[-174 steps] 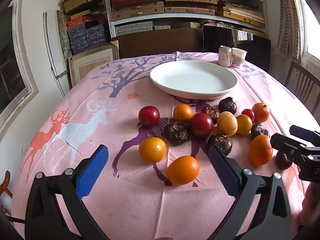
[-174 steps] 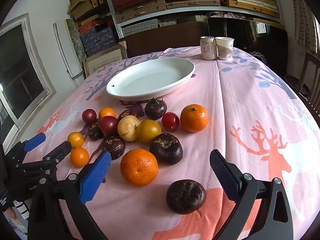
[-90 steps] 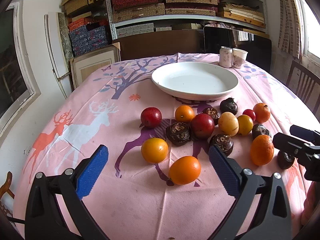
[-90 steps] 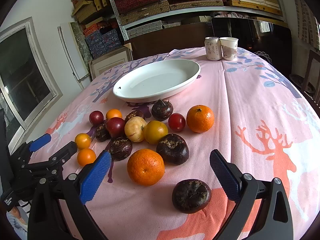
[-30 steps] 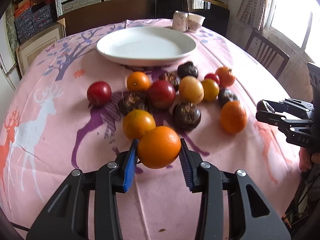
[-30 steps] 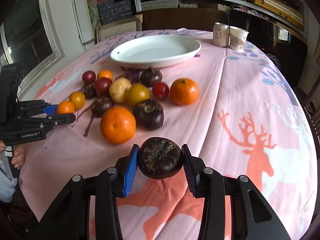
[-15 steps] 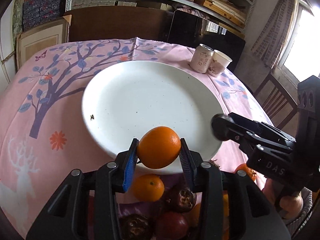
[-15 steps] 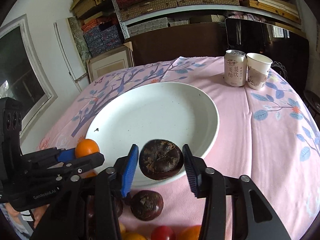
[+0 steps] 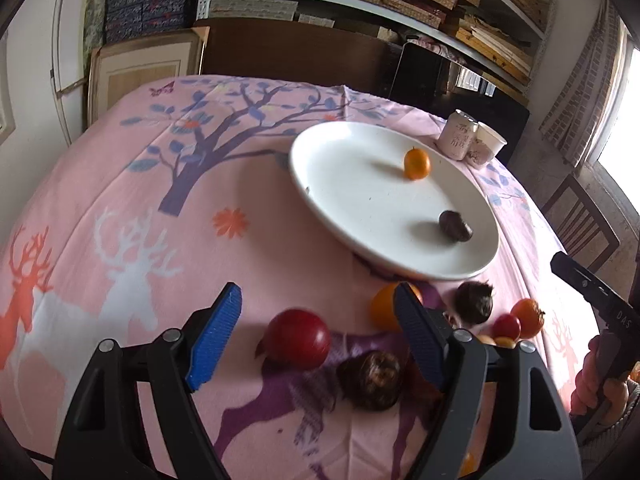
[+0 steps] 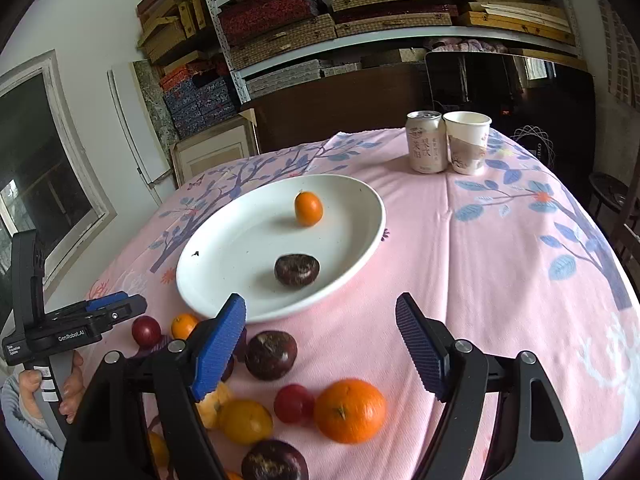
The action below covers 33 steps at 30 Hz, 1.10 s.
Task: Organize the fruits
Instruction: 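Release the orange and mangosteen onto the white plate with both tools, then grasp a red plum with the left tool while the right tool places an orange on the plate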
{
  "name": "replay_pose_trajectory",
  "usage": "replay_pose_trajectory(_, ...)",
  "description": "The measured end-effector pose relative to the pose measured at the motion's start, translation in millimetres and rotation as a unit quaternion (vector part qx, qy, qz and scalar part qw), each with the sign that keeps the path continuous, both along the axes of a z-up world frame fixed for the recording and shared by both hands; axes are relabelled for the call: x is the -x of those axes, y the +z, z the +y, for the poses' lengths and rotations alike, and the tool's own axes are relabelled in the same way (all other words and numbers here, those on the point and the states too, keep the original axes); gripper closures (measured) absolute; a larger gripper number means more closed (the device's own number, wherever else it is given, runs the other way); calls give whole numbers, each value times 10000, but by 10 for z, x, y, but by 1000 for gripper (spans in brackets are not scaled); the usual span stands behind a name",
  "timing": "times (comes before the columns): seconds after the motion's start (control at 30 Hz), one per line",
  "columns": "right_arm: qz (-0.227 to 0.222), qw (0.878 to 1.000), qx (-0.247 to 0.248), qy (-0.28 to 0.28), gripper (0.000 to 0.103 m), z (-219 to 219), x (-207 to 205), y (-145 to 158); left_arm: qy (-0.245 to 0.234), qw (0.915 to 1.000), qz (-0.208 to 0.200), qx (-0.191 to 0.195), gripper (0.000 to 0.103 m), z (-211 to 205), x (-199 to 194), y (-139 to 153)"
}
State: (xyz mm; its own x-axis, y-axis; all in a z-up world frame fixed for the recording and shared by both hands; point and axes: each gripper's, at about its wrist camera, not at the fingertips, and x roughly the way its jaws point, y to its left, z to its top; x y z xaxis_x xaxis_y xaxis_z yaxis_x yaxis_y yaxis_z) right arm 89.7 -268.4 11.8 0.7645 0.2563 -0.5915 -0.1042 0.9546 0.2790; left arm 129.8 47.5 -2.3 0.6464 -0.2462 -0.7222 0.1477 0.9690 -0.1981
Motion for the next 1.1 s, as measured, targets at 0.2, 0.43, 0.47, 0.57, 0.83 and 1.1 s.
replay_pose_trajectory(0.2, 3, 9994, -253, -245, 20, -156, 222, -60, 150, 9993, -43, -342, 27, 110, 246, -111)
replay_pose_trajectory(0.43, 70, 9997, -60, -239, 20, -97, 229, -90, -10, 9948, -101, -1013, 27, -98, 228, -244)
replay_pose_trajectory(0.47, 89, 9997, -24, -223, 20, -84, 222, -98, -12, 9941, -139, -1074, 27, -114, 221, -248)
replay_pose_trajectory(0.57, 123, 9997, 39, -189, 20, -58, 219, -112, -68, 9934, -149, -1132, 31, -129, 181, -260)
replay_pose_trajectory(0.83, 236, 9995, 136, -178, 20, -28, 221, -149, -235, 9961, 100, -842, 61, -93, 64, -338)
replay_pose_trajectory(1.1, 512, 9973, 520, -100, 20, 90, 243, -276, -242, 9956, -28, -906, 65, -120, 25, -305)
